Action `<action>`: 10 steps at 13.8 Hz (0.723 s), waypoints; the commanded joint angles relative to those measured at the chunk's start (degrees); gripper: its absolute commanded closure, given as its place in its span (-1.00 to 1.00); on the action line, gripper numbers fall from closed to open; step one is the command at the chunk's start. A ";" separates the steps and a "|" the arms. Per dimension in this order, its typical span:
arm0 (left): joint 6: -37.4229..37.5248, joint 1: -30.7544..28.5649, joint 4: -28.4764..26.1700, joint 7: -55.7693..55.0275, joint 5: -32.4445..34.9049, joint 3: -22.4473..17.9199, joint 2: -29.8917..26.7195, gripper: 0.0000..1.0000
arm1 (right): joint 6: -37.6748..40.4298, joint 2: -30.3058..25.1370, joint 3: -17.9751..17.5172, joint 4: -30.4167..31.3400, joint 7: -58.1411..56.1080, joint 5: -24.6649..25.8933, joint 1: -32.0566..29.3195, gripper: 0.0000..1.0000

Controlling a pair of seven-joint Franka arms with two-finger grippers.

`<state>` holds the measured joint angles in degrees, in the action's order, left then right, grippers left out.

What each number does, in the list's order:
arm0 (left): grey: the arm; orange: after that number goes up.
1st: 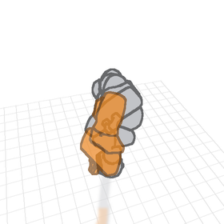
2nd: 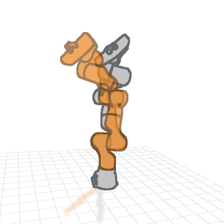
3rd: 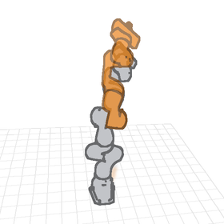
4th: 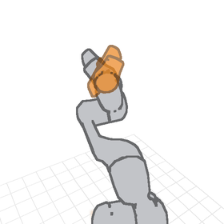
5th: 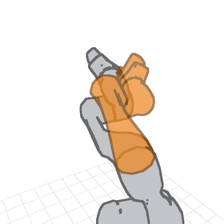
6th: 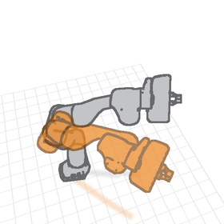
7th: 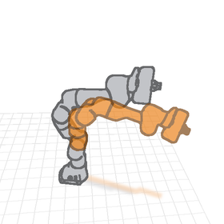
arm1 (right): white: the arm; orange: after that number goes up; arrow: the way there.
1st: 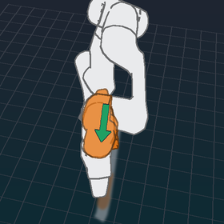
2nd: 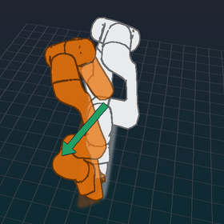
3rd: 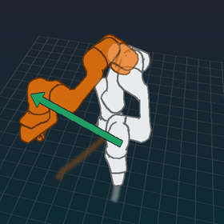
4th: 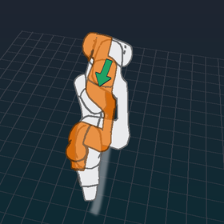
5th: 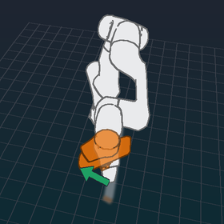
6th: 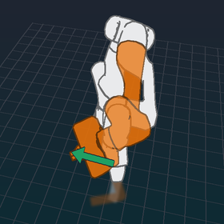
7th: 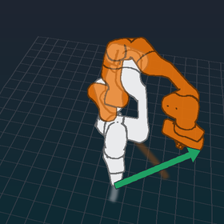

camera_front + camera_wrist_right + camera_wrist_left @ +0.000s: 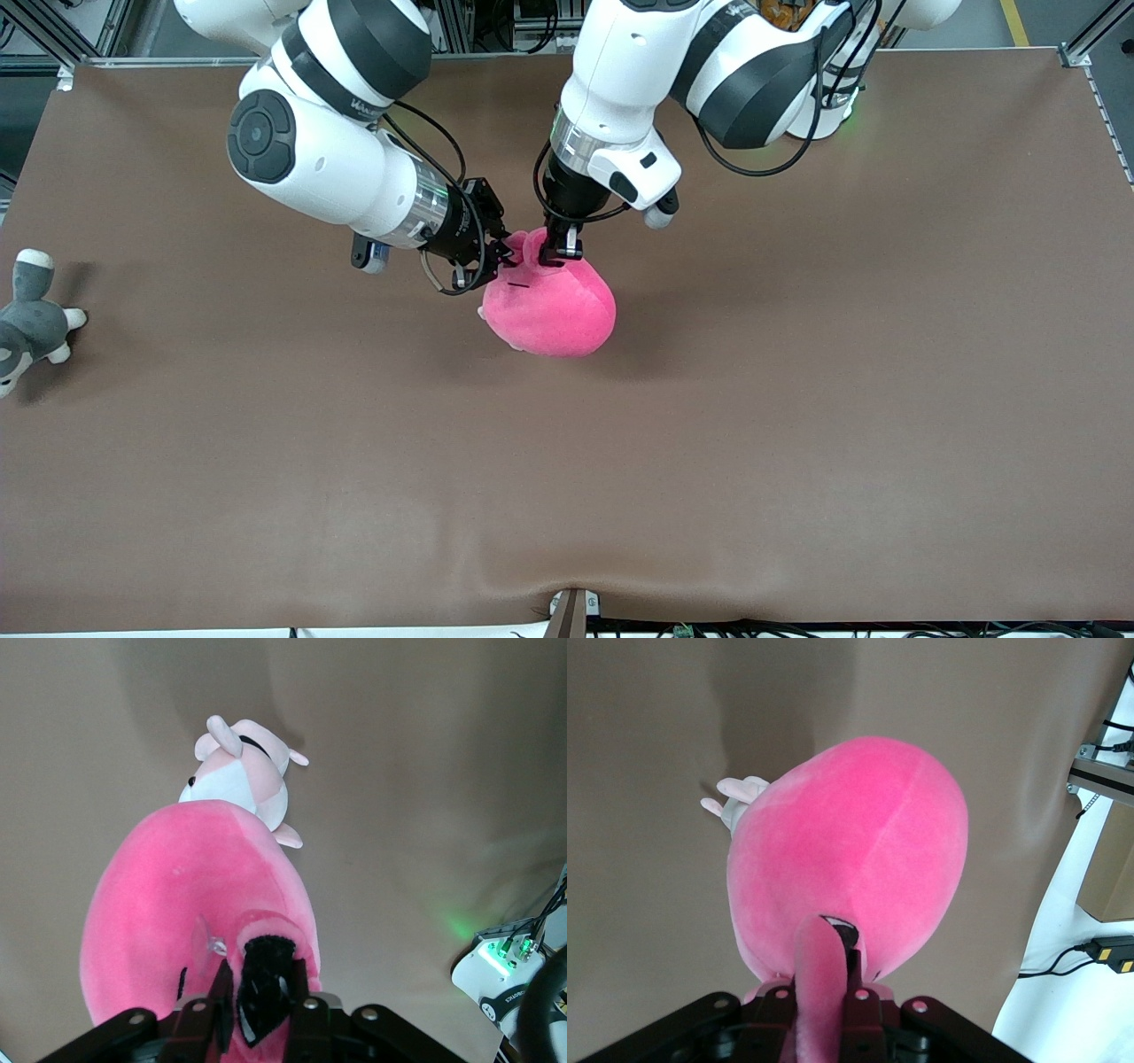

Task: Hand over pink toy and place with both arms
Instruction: 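Grasp the pink plush with the right gripper beside the left gripper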

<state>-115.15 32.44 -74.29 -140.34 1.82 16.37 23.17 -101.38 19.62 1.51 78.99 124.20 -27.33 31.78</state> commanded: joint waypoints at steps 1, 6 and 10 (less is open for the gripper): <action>0.10 0.61 2.14 -1.60 1.17 -0.11 0.74 1.00 | 1.10 0.15 -0.10 -0.85 0.25 0.88 -0.84 1.00; 0.01 0.26 2.05 -1.34 1.26 -0.20 0.48 -0.99 | 1.19 0.24 -0.10 -1.64 0.43 0.61 -1.37 1.00; 0.80 -0.27 1.61 4.70 2.66 -0.55 -0.58 -1.00 | 2.50 0.24 -0.10 -2.78 0.26 0.61 -2.68 1.00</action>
<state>-115.23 32.15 -73.04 -138.68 2.55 16.05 23.13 -100.90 19.64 1.96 78.45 124.20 -27.31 30.77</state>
